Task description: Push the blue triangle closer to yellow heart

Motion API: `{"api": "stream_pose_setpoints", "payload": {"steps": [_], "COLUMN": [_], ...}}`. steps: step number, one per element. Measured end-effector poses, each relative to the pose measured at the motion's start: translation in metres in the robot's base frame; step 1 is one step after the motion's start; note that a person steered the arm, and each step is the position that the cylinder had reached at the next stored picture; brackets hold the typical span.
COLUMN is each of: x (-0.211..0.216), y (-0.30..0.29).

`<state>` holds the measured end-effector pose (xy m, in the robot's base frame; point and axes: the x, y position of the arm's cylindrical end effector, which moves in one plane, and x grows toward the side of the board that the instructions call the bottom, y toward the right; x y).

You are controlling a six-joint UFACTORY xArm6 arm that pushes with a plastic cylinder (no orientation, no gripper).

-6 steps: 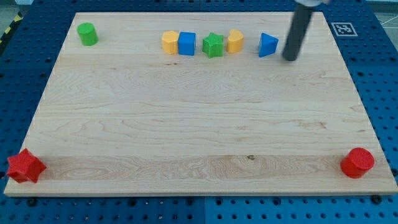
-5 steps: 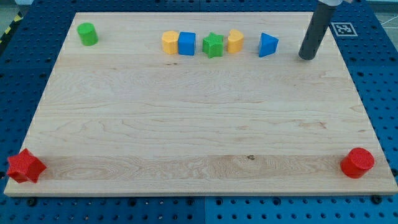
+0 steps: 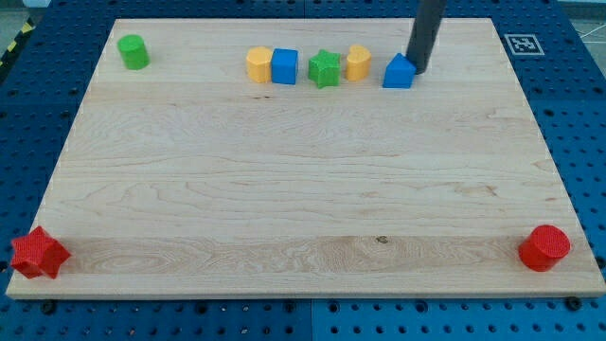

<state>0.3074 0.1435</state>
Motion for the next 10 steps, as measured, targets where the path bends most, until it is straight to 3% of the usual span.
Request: {"api": "stream_pose_setpoints", "payload": {"steps": [3,4,5,6,8,10], "x": [0.0,0.048,0.067,0.094,0.096,0.024], "y": [-0.018,0.036,0.048,0.021,-0.037,-0.037]}}
